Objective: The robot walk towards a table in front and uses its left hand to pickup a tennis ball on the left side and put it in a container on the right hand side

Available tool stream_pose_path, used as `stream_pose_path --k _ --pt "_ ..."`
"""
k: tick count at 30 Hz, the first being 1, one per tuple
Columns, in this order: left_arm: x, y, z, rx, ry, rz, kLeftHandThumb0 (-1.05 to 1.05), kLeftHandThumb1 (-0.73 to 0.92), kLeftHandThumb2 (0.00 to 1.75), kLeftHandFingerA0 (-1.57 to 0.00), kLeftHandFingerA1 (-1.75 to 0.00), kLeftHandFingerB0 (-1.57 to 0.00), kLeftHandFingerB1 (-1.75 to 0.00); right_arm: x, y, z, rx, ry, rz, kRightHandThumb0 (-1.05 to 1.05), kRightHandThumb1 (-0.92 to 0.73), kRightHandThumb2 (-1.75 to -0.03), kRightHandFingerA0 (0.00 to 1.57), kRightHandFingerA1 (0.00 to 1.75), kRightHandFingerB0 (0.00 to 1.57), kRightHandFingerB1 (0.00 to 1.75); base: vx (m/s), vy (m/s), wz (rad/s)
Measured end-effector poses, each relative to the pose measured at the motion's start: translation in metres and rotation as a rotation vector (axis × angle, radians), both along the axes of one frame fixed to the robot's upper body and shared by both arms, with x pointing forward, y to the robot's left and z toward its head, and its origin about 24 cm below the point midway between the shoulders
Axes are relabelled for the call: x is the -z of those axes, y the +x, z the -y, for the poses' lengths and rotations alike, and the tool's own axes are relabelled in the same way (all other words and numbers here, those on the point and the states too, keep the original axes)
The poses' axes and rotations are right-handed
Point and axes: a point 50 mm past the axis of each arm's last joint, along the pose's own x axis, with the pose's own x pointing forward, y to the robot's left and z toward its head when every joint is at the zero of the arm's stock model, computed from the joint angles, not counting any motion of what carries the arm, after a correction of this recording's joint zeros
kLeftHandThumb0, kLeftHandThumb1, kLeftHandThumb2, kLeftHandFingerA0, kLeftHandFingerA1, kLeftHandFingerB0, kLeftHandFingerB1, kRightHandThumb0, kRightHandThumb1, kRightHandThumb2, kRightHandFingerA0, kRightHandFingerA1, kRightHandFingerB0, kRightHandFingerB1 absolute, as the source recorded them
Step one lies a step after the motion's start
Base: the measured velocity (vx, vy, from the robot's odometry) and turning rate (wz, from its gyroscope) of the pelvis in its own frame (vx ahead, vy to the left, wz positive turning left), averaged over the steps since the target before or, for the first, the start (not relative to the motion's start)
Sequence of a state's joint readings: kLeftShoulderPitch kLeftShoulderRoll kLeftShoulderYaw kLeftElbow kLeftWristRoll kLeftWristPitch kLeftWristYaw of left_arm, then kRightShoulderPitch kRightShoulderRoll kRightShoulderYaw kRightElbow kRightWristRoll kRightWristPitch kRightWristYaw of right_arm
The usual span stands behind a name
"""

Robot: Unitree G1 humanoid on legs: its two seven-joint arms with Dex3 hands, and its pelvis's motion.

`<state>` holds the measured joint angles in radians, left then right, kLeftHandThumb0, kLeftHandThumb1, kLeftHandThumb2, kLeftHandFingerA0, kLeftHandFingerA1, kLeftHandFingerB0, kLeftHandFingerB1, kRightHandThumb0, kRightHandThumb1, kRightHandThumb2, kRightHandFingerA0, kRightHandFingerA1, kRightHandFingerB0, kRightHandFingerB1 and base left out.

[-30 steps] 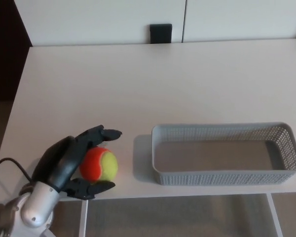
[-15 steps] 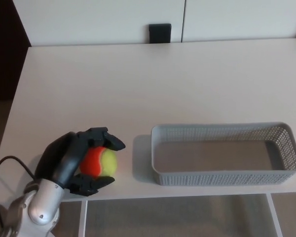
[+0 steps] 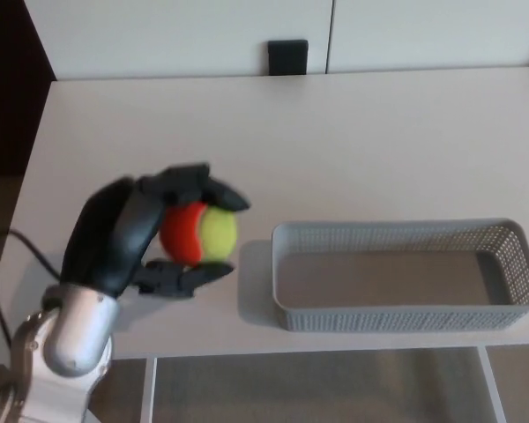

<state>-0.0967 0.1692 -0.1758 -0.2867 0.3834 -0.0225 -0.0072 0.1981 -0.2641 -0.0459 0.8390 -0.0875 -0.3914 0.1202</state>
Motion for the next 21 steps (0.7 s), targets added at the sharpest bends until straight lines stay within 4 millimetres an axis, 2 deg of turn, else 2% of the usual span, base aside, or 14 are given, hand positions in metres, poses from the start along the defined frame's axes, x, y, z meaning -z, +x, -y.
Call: stream_pose_path --k 1,2,3,5,7,10,11,12,15,16,18,19,21 --pt "-0.009 0.0 0.004 0.014 -0.014 0.033 -0.12 0.53 0.91 -1.31 -1.03 -1.02 -0.84 0.0 0.0 0.0 0.0 0.0 0.0 -0.34 -0.54 -0.69 0.4 0.5 0.35 0.44 0.0 0.0 0.0" --pt "-0.02 -0.001 0.009 0.036 -0.03 0.077 -0.12 0.53 0.91 -1.31 -1.03 -1.02 -0.84 0.0 0.001 0.0 -0.001 0.0 0.001 -0.34 -0.54 -0.69 0.4 0.5 0.35 0.44 0.0 0.0 0.0" --pt "-0.028 -0.001 0.014 0.053 -0.04 0.103 -0.04 0.51 0.87 -1.36 -0.96 -1.02 -0.81 0.0 0.001 0.0 -0.003 -0.002 -0.001 -0.34 -0.54 -0.69 0.4 0.49 0.35 0.44 0.0 0.0 0.0" --pt "-0.037 -0.002 0.022 0.082 -0.053 0.13 0.0 0.52 0.8 -1.32 -1.11 -1.05 -0.84 0.0 0.001 -0.001 -0.007 -0.003 -0.003 -0.35 -0.55 -0.69 0.4 0.49 0.35 0.44 0.0 0.0 0.0" --pt "-0.04 -0.001 0.03 0.115 -0.042 0.135 0.0 0.52 0.8 -1.32 -1.11 -1.05 -0.84 0.0 0.001 -0.001 -0.01 -0.004 -0.006 -0.35 -0.55 -0.69 0.4 0.49 0.35 0.44 0.0 0.0 0.0" --pt "-0.038 -0.001 0.039 0.144 -0.026 0.118 0.08 0.47 0.8 -1.28 -1.2 -1.09 -0.83 0.001 0.0 -0.002 -0.017 -0.007 -0.012 -0.34 -0.55 -0.69 0.41 0.5 0.36 0.44 0.0 0.0 0.0" --pt "-0.037 0.0 0.042 0.15 -0.017 0.113 0.08 0.5 0.7 -1.34 -1.08 -1.09 -0.8 0.001 0.0 -0.002 -0.017 -0.007 -0.013 -0.34 -0.55 -0.69 0.41 0.5 0.37 0.44 0.0 0.0 0.0" --pt "-0.035 0.001 0.046 0.162 -0.003 0.104 0.04 0.52 0.66 -1.35 -1.04 -1.07 -0.77 0.001 0.0 -0.002 -0.018 -0.008 -0.015 -0.34 -0.55 -0.69 0.41 0.5 0.37 0.44 0.0 0.0 0.0" --pt "-0.024 0.003 0.058 0.186 0.037 0.053 0.05 0.53 0.66 -1.31 -1.11 -1.06 -0.79 0.002 -0.001 -0.002 -0.022 -0.009 -0.022 -0.34 -0.55 -0.69 0.41 0.5 0.37 0.44 0.0 0.0 0.0" --pt "-0.021 0.004 0.061 0.189 0.047 0.04 0.07 0.51 0.71 -1.21 -1.22 -1.07 -0.8 0.002 -0.002 -0.003 -0.022 -0.009 -0.024 -0.35 -0.54 -0.69 0.42 0.51 0.37 0.45 0.0 0.0 0.0" --pt "-0.011 0.008 0.067 0.196 0.073 0.0 0.07 0.49 0.76 -1.19 -1.26 -1.06 -0.83 0.003 -0.002 -0.003 -0.024 -0.011 -0.029 -0.34 -0.54 -0.69 0.41 0.51 0.37 0.45 0.0 0.0 0.0" --pt "-0.007 0.01 0.069 0.196 0.086 -0.019 0.05 0.38 0.96 -1.26 -1.19 -1.03 -0.96 0.003 -0.002 -0.003 -0.025 -0.013 -0.029 -0.34 -0.54 -0.7 0.42 0.51 0.37 0.45 0.0 0.0 0.0" --pt "0.002 0.013 0.072 0.195 0.106 -0.053 0.04 0.37 0.97 -1.24 -1.17 -1.03 -0.97 0.004 -0.003 -0.003 -0.026 -0.014 -0.031 -0.34 -0.54 -0.69 0.41 0.51 0.37 0.45 0.0 0.0 0.0"
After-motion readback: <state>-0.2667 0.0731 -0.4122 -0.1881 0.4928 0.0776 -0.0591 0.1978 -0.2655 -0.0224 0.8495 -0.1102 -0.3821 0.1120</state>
